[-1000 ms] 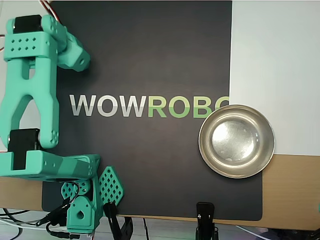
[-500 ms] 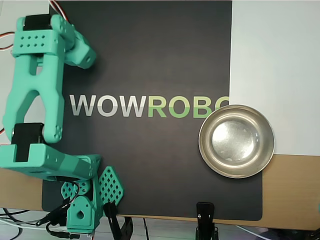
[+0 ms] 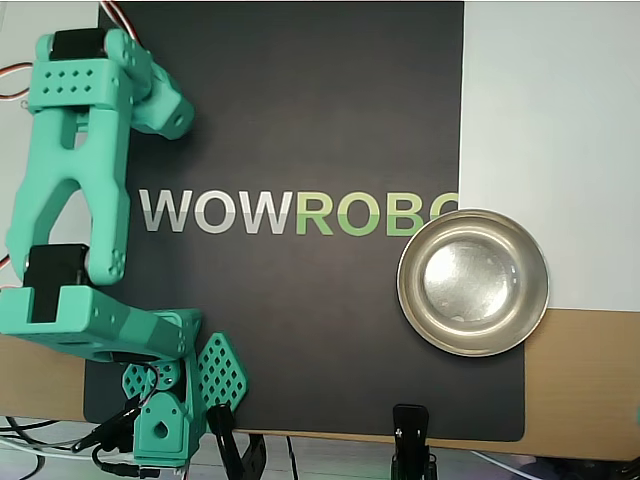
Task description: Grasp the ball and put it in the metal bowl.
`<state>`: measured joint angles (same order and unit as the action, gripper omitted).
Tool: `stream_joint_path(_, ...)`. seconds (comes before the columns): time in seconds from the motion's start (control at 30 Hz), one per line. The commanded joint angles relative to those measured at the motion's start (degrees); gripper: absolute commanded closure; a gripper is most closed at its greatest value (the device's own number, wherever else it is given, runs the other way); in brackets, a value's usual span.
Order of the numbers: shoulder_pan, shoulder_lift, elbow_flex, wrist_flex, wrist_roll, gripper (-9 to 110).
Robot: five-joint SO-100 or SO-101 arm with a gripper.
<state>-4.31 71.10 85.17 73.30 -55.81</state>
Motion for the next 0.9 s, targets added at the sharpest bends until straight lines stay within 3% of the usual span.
stream_joint_path(0.0,-0.35,0.53,-0.18,-0.09,0.09,76)
stream_joint_path(0.87,-2.11,0.35,-0.09,1.58,0.18,76)
